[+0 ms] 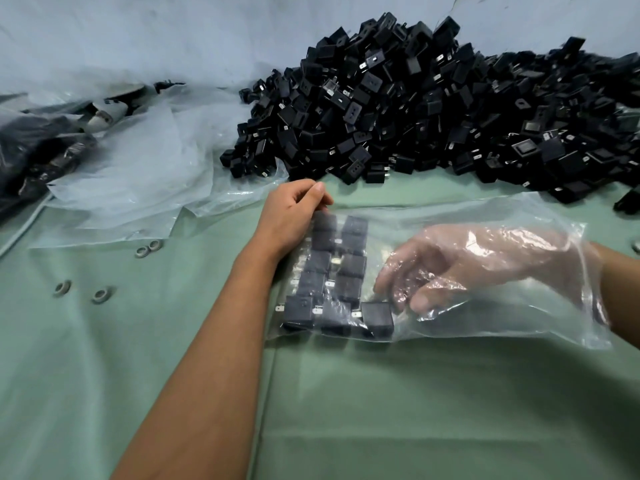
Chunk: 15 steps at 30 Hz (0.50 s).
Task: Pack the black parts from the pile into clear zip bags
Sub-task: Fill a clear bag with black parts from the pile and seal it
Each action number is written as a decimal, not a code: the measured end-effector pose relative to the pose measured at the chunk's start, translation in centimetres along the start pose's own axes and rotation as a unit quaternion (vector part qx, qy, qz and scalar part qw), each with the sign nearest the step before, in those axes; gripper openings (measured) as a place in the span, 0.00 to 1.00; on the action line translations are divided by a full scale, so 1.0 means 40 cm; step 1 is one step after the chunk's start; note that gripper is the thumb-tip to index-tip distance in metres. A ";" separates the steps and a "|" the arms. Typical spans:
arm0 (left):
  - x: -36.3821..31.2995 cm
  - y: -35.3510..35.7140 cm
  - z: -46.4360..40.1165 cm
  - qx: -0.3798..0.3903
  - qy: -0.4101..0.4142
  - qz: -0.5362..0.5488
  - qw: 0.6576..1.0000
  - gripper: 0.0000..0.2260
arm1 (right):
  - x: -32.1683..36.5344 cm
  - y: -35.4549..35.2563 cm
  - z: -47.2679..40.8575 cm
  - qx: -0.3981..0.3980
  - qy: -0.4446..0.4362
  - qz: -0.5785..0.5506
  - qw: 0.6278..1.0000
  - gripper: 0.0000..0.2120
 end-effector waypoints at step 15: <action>-0.020 0.000 0.012 -0.052 -0.034 -0.015 0.998 0.17 | -0.058 -0.301 0.373 -0.375 0.243 0.047 0.894 0.03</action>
Point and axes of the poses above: each hand's wrist, its own z-axis away from the middle knuckle, its own y-axis out of the palm, x = y × z, the point moved 5 cm from there along -z, towards the middle knuckle, and after that the axes turned 10 degrees about -y, right-handed, at the moved point
